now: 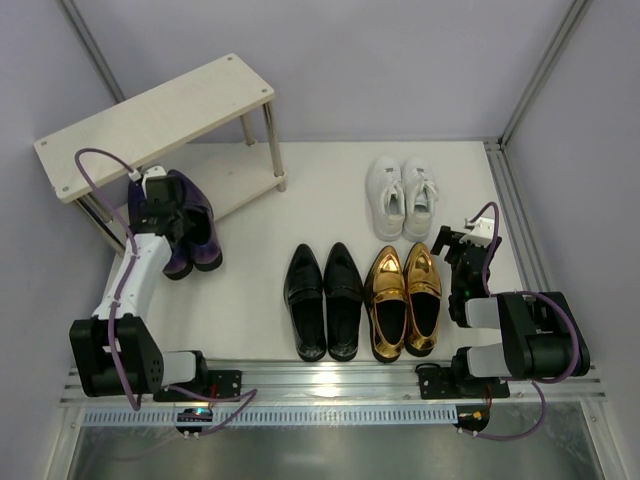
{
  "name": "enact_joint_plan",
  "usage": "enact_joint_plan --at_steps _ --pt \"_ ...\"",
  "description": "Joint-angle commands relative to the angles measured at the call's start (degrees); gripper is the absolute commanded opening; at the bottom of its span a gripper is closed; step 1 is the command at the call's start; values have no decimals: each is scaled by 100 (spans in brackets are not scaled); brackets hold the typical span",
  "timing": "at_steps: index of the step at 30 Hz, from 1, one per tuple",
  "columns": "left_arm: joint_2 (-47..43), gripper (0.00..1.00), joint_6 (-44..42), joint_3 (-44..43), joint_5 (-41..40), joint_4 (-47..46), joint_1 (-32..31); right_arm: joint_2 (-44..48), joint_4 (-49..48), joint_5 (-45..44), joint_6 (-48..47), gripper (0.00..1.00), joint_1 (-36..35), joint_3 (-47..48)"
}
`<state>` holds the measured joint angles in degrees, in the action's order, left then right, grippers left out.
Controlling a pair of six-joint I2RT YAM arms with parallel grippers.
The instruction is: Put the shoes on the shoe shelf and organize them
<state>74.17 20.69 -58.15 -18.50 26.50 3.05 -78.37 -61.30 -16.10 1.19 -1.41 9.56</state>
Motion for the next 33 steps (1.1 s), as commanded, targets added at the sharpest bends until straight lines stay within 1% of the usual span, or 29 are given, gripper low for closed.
enact_joint_plan --at_steps 1,6,11,16,20,28,30,32,33 --pt "62 0 -109 -636 48 -1411 248 15 -480 -16 -5 97 -26 107" --pt "168 0 -205 -680 5 -1542 354 15 -471 -7 -5 97 -17 98" --pt "115 0 -258 -487 -92 -1657 372 15 -480 -7 4 97 -26 99" --pt "-139 0 -188 171 -83 -1982 372 23 -480 -8 -5 97 -26 98" --pt "-324 0 -258 549 -127 -2350 363 23 -480 -7 -14 97 -26 99" --pt "-614 0 -232 1270 -48 -2719 363 15 -480 -16 -5 97 -26 98" --pt "-763 0 -267 1429 -101 -2869 284 23 -480 -7 -5 97 -26 98" --pt "-921 0 -337 1604 -258 -3211 153 15 -471 -16 -5 97 -26 98" --pt "-1079 0 -450 1805 -337 -3343 100 15 -480 -8 -5 97 -26 98"
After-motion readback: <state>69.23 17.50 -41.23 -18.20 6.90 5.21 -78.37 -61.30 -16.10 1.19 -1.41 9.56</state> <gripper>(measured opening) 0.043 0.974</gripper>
